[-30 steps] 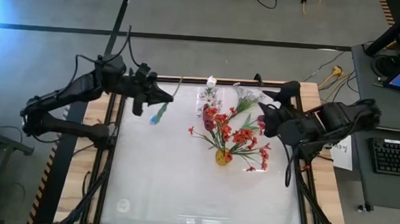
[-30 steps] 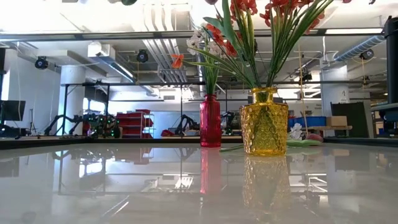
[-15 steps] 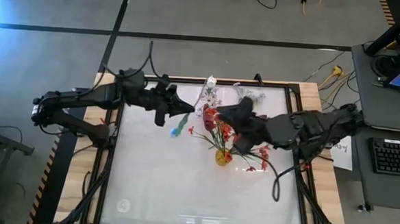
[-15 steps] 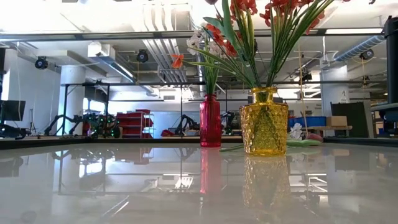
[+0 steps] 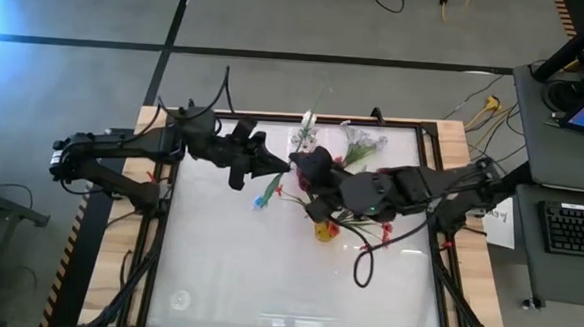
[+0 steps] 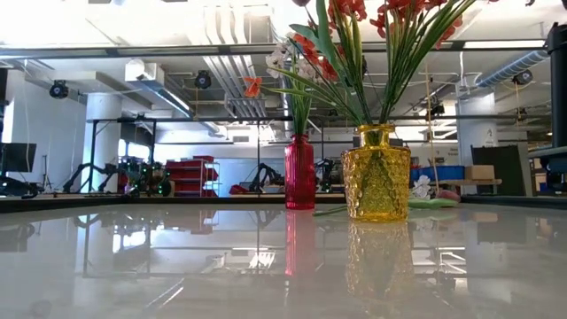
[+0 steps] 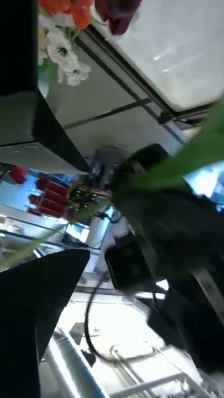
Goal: Sort flowers into vase by color
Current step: Put the white flower into the red vase
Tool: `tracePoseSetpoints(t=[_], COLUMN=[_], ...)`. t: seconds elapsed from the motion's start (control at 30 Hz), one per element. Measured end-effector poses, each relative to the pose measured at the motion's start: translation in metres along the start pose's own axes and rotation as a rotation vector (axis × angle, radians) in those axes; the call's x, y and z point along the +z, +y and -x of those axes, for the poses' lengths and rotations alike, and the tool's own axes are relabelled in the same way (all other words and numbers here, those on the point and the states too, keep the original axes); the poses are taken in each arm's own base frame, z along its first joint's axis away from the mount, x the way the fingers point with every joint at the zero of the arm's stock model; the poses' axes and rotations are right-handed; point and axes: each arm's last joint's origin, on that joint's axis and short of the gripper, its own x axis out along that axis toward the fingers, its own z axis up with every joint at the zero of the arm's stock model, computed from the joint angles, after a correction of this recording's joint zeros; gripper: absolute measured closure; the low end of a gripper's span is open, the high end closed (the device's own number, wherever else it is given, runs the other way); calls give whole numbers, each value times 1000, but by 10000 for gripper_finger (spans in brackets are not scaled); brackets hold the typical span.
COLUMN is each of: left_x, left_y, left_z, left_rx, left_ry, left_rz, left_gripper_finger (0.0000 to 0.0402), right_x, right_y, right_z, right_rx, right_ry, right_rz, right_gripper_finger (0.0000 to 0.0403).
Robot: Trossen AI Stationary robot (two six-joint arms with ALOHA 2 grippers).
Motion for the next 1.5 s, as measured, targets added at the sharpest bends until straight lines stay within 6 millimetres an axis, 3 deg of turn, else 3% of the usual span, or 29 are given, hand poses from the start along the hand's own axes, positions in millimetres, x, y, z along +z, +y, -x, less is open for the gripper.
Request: tracePoseSetpoints(t=[0.17,0.27,0.57,0.77,0.97,1.1,1.27,1.5], left_x=[-1,-1,1,8,18,29,41,38], left_y=[-5,-4,-6,-13,-21,-27,-41,-39], left_z=[0,0,0,2,6,14,34,44], left_rx=[-12,-8,-20,-41,-49,-18,82,204], left_ry=[-4,-1,-15,-42,-64,-49,62,140], left_rz=[-3,-2,-28,-69,-116,-244,-522,-726], left_gripper_finger=[402,402,401,368,304,263,239,242], right_x=[-6,-8,-9,-10,-10,-17,-50,-136], right_y=[2,3,3,3,5,1,-10,-15], right_z=[-12,-14,-14,-14,-14,-7,12,31], right_rx=[16,18,25,27,37,22,5,0], right_ry=[35,44,49,53,52,52,3,-65], right_rz=[0,-2,7,8,18,-45,-279,-813], right_gripper_finger=[206,230,382,389,390,390,390,391])
